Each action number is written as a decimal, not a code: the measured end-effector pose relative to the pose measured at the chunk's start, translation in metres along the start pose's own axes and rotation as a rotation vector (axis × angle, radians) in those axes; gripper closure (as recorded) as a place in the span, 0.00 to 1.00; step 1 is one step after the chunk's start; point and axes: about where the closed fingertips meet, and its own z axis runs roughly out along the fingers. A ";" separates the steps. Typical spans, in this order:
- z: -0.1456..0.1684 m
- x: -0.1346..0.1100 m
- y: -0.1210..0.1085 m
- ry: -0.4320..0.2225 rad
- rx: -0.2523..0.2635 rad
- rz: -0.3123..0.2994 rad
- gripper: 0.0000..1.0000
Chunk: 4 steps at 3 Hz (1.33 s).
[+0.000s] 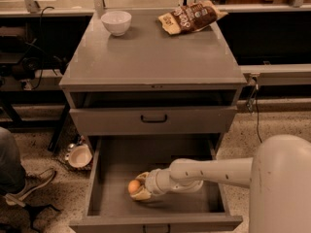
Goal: Pick orange from middle drawer and place on counter
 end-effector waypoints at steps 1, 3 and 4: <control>-0.022 -0.010 0.002 -0.052 0.022 -0.003 0.91; -0.142 -0.040 0.003 -0.105 0.154 0.004 1.00; -0.159 -0.045 -0.006 -0.095 0.187 -0.016 1.00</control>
Offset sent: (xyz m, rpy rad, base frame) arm -0.0159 -0.0934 0.1382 0.1091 -0.1427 -0.1304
